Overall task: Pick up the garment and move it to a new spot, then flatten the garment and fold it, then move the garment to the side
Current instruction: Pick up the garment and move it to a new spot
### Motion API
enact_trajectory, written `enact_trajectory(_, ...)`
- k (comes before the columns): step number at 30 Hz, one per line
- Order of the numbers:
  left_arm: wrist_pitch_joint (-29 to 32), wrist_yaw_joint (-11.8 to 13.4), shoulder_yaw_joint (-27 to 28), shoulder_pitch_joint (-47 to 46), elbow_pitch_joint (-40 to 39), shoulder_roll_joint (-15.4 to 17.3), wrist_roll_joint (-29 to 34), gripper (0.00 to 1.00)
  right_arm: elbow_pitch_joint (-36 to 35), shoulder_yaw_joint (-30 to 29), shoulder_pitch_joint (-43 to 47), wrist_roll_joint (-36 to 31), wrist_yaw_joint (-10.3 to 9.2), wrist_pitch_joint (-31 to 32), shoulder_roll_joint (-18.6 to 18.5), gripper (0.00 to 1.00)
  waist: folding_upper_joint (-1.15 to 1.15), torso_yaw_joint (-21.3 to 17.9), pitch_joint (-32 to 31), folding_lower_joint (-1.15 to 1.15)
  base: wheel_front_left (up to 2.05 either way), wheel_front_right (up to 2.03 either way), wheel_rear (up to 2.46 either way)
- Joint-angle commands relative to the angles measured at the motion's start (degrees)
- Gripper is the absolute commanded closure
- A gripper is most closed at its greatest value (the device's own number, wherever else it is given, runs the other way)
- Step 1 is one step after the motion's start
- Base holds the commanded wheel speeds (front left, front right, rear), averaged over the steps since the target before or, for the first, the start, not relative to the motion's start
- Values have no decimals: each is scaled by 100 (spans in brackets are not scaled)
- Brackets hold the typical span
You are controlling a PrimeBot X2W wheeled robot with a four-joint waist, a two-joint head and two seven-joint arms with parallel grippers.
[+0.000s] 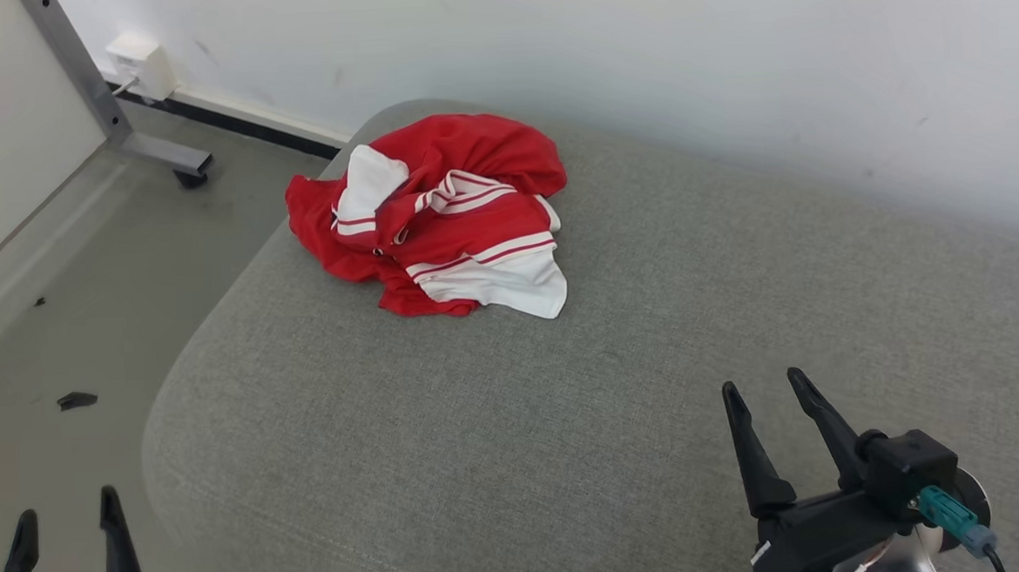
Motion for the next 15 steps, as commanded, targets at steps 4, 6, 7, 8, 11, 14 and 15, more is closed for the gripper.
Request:
enact_trajectory(4,-89,49,73,117,-35,-5,-78,0,144,62,-166,-40,19,-42,-11,0,-1,77,107,-1,0,0,0)
enact_trajectory(6,-105,59,87,152,-36,2,-93,0,198,82,-210,-35,19,-65,-11,0,-1,75,109,-1,0,0,0)
enact_trajectory(7,-106,61,93,150,-22,16,-103,0,223,86,-221,-26,19,-79,-11,0,-1,72,109,-1,0,0,0)
enact_trajectory(8,-107,67,85,127,-12,22,-100,0,242,78,-221,-20,19,-92,-11,0,-1,67,107,-1,0,0,0)
enact_trajectory(11,-130,15,51,-55,50,47,-153,0,279,-32,-156,-39,19,-133,-11,0,-1,47,104,-1,0,0,0)
enact_trajectory(14,-88,-75,12,-309,175,110,-194,0,264,-193,-51,-15,19,-158,-11,0,-1,16,119,-1,0,0,0)
enact_trajectory(15,-75,-118,-5,-417,219,141,-224,0,249,-265,-13,-41,19,-165,-12,0,-1,4,136,-1,0,0,0)
